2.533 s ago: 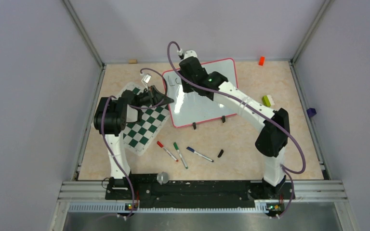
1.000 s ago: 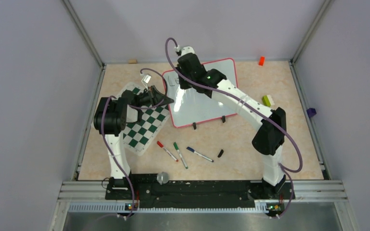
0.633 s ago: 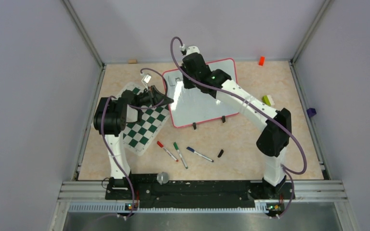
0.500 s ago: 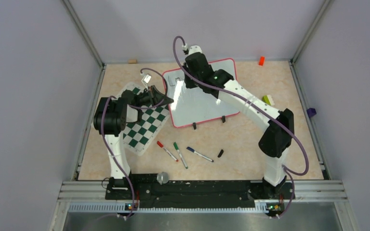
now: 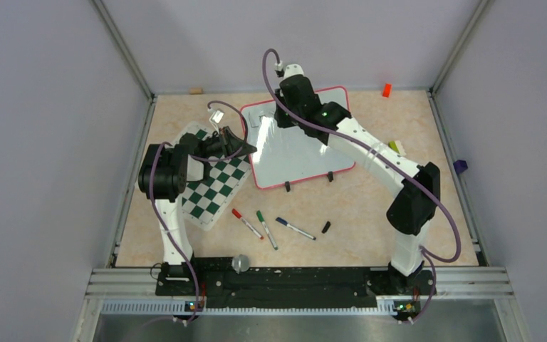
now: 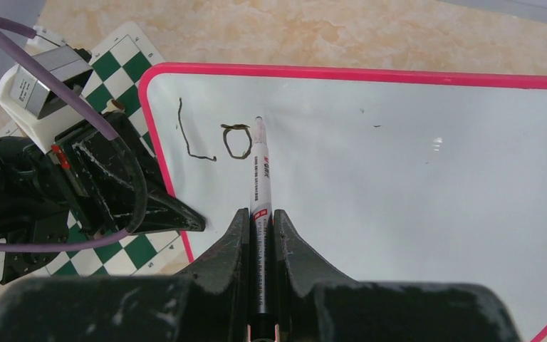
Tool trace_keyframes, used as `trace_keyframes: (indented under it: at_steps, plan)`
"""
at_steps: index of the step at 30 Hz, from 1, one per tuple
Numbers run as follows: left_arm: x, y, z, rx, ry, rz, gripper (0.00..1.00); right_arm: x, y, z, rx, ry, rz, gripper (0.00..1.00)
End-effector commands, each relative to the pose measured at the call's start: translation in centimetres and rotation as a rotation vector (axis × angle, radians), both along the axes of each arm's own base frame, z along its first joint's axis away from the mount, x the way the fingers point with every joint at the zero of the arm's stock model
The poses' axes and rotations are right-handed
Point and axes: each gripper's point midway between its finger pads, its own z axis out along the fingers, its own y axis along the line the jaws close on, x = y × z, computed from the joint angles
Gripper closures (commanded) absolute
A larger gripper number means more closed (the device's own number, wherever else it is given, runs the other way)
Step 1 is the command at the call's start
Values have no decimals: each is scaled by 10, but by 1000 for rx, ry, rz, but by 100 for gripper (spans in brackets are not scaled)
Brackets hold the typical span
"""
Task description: Write a sentence on the whiteboard
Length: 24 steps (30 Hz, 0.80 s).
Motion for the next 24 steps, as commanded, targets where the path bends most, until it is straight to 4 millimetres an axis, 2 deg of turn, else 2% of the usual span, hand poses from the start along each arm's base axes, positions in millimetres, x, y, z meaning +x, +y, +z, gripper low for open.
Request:
trace_keyframes:
  at_steps: [1,10,24]
  plan:
    - [-22,-9,12,25,-67,-100,100,4,-4,25,49,-49,-17,100]
    - [-22,-9,11,26,-68,-102,100,8,-1,19,42,-36,-15,100]
    - [-21,-9,11,26,-69,-103,100,6,-4,-3,13,7,-24,100]
